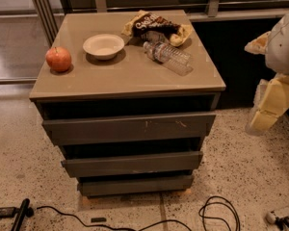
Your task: Open middle drawer
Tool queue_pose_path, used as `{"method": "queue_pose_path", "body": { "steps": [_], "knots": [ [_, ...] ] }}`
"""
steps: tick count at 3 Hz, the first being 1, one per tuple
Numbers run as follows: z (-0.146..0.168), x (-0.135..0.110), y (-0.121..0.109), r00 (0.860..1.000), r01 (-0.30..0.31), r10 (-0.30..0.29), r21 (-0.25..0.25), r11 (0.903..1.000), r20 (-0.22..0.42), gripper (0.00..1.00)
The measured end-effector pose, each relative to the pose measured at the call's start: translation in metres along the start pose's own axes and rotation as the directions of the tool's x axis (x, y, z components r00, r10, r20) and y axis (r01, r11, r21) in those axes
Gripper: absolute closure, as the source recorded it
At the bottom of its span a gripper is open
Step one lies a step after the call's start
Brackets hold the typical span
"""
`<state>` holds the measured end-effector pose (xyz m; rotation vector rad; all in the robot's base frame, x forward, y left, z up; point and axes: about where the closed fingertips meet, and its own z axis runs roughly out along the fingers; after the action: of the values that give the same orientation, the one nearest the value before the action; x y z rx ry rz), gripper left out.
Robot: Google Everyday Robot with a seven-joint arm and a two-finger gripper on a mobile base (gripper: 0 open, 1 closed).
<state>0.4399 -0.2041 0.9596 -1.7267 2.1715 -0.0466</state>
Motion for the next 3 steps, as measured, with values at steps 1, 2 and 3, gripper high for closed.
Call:
{"method": "queue_pose_path", "body": {
  "steps": [1,2,3],
  "knots": [
    [0.029,0.000,0.012,0.998,0.019,-0.018,-0.010,0.9998,0.065,0.00],
    [0.065,0.008,0.027,0.992,0.010,-0.008,-0.011,0.9999,0.125,0.00],
    [0.101,0.020,0.042,0.985,-0.019,0.019,0.001,0.9998,0.173,0.00]
  ]
}}
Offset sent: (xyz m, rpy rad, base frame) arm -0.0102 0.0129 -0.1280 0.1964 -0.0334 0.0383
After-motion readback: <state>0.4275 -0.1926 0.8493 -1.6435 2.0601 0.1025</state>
